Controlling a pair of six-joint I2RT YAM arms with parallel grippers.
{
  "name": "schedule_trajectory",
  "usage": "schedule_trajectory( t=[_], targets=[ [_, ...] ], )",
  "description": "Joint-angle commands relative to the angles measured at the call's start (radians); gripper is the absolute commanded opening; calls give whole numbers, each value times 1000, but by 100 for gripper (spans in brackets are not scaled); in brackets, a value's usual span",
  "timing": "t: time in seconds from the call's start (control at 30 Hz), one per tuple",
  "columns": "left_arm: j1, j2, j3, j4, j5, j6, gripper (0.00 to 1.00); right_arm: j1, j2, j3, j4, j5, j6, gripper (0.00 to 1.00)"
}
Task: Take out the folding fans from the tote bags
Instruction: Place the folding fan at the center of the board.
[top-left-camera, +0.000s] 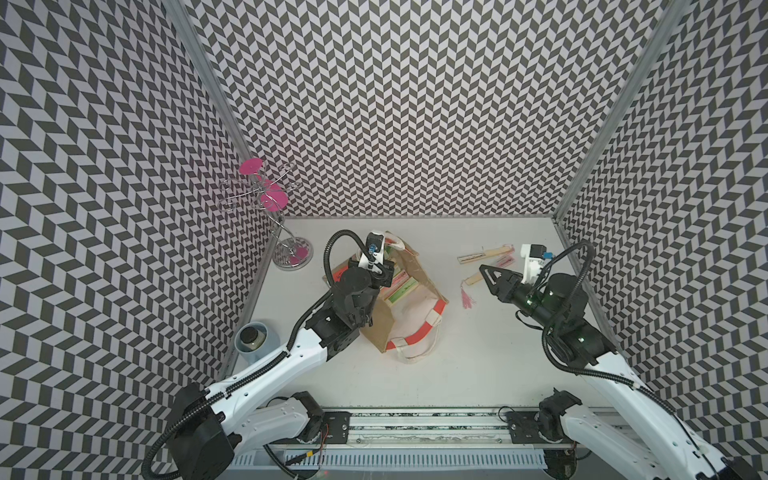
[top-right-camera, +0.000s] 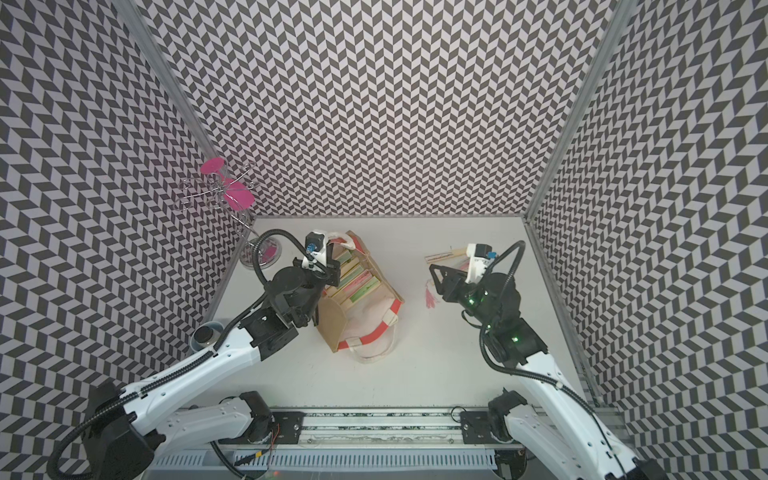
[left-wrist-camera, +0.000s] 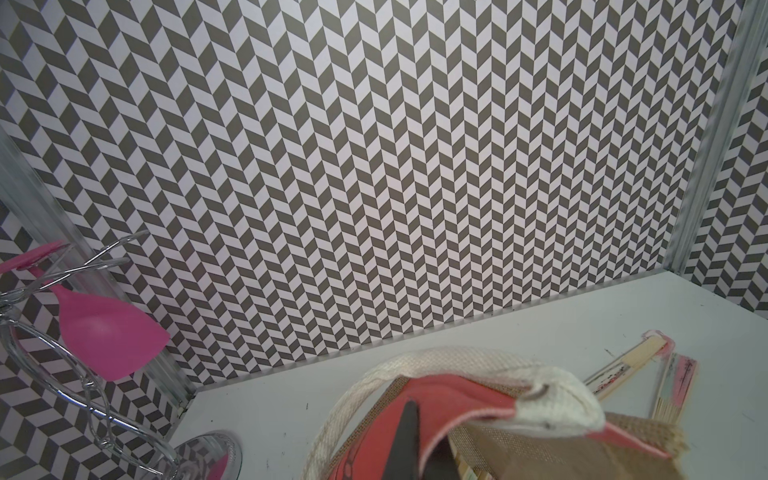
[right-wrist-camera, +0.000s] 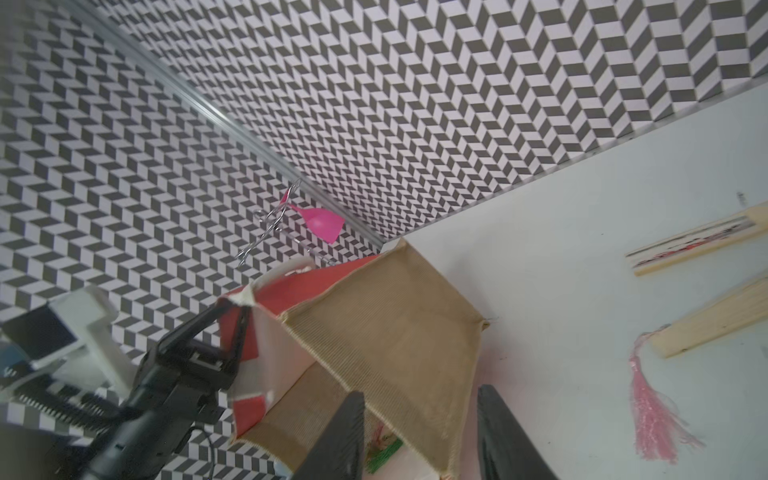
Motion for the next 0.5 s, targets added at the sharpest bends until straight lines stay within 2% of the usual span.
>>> schedule_trajectory(
  t=[0.0,0.13,0.2,0.47],
  targets=[
    [7,1,39,70,-39,-27,0,159,16,20,-75,138,-42,44],
    [7,1,34,77,-43,-34,0,377,100,65,-53,237,-72,43],
    [7,1,34,78,-46,-39,0,449,159,77,-29,270,-89,43],
    [7,-5,35,82,-39,-52,0,490,377,77,106,174,-53,35]
  ],
)
